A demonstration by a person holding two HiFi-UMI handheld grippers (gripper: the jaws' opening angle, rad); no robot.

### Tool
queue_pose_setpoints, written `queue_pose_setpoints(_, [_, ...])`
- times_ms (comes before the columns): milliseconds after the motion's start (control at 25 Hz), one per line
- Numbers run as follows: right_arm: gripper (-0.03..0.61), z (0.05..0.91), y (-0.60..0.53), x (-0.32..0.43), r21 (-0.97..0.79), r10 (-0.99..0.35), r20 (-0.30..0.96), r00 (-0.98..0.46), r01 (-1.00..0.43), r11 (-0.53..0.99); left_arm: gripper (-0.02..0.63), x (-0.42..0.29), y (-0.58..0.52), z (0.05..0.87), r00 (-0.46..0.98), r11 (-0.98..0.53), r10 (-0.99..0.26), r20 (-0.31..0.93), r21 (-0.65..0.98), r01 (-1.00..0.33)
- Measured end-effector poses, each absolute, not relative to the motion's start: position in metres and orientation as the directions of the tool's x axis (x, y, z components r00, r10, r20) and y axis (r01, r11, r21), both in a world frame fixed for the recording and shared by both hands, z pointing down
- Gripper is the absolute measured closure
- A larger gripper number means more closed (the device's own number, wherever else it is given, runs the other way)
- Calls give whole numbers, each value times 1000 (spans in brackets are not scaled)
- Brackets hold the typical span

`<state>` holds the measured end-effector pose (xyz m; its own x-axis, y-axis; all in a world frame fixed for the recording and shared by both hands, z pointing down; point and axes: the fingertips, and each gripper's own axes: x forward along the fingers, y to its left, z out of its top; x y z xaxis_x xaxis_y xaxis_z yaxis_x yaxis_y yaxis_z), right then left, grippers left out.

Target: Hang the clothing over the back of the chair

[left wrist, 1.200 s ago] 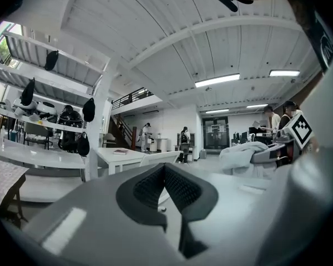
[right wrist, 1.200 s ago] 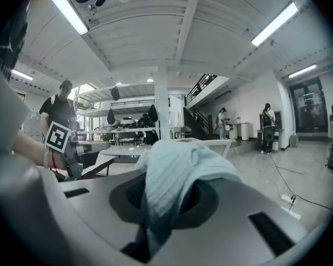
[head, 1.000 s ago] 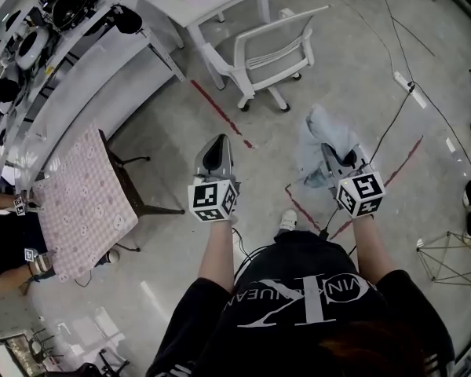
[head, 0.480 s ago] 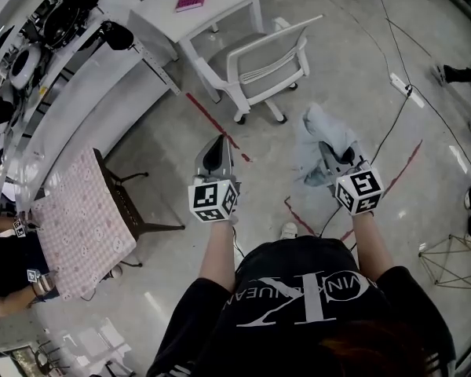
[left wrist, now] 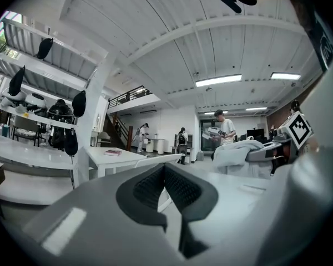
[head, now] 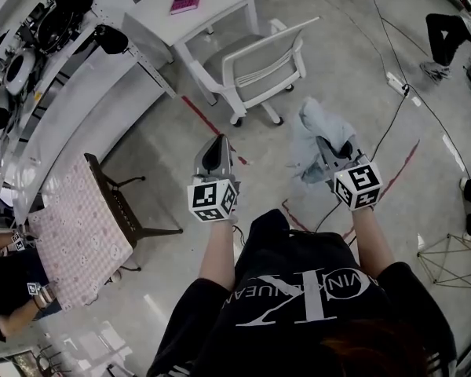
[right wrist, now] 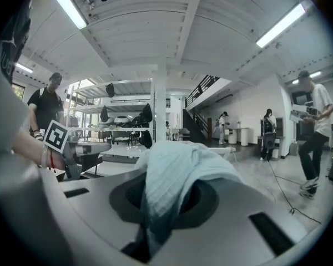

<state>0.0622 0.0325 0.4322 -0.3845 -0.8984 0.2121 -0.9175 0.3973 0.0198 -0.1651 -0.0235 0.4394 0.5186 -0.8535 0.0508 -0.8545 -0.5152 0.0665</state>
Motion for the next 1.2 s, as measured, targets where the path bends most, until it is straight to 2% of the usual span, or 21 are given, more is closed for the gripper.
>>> queue_pose_setpoints(400, [520, 442, 8, 75, 6, -899, 216, -380, -921, 391, 604, -148, -52, 448, 536, -533, -841, 70, 58, -844])
queue_pose_setpoints(1200, [520, 435, -126, 101, 25, -874, 246, -420, -898, 439, 604, -102, -185, 450, 537, -530, -839, 93, 87, -843])
